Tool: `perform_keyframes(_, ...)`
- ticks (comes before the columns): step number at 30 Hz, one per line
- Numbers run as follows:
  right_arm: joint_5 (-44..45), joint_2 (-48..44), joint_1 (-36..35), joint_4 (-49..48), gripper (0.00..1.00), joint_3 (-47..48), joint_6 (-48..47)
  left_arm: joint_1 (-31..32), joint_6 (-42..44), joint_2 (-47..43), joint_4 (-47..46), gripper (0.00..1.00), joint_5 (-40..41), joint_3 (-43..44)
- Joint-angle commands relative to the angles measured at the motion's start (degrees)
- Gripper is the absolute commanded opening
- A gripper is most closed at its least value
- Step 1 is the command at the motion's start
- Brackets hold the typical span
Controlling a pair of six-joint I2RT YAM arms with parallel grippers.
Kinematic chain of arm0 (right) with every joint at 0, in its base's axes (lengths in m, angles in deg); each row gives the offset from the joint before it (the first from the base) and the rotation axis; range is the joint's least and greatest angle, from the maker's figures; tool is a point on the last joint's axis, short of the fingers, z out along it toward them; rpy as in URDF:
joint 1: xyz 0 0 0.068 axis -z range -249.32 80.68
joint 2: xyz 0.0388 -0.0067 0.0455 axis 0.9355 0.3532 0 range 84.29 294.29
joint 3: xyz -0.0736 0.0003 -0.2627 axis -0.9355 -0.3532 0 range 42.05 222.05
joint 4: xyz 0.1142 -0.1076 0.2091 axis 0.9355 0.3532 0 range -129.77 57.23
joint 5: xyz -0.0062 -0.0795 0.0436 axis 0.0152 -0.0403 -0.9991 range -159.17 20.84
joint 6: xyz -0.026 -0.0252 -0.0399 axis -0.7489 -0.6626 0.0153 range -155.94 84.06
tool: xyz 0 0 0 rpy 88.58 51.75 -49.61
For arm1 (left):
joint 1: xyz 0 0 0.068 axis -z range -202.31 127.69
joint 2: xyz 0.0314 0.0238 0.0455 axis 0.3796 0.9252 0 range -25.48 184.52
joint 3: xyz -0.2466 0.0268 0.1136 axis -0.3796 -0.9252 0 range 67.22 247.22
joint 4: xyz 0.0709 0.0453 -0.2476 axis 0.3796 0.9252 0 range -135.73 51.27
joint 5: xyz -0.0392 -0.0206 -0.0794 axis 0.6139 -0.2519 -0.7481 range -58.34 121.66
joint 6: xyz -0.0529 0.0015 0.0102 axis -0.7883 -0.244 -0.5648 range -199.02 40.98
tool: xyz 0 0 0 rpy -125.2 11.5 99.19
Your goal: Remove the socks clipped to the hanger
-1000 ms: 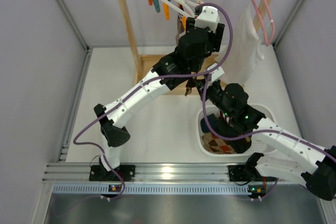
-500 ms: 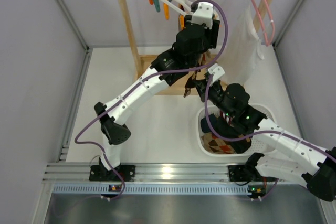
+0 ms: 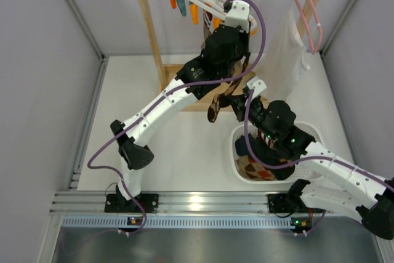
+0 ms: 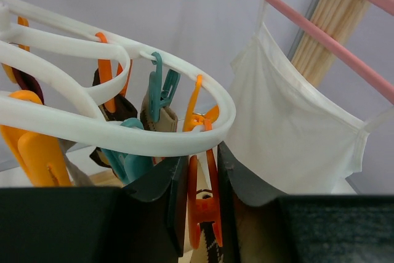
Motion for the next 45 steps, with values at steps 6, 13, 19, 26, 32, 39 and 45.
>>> perform_keyframes(6, 2.52, -6.25, -0.10, 1.04, 0.00, -2.47, 1.89, -0.37, -0.79, -0.95, -1.58, 0.21, -1.15, 0.24)
perform_keyframes(13, 12.54, -16.53, -0.01, 19.75, 0.00, -0.99, 9.87, -0.37, -2.99, -5.70, -1.76, 0.21, -3.79, -5.65)
perform_keyframes(19, 19.66, -15.94, 0.17, 38.39, 0.00, 3.41, 14.80, -0.80, -4.92, -8.69, -1.67, 0.29, -4.05, -9.00)
perform_keyframes(26, 20.45, -15.31, 0.25, 44.73, 0.00, 3.15, 18.93, -0.98, -6.15, -12.11, -1.85, 0.45, -4.14, -12.69)
perform_keyframes(32, 22.03, -16.54, 0.25, 48.50, 0.00, 4.12, 20.96, -0.98, -6.59, -16.59, -1.85, 0.62, -3.00, -16.73)
perform_keyframes(39, 23.01, -16.19, 0.34, 50.97, 0.00, 2.37, 24.82, -0.98, -9.13, -25.02, -1.85, 0.83, -5.01, -26.64)
perform_keyframes(45, 22.13, -13.91, 0.60, 49.84, 0.00, -0.09, 29.39, -0.98, -12.56, -34.77, -1.85, 0.98, -6.86, -37.71)
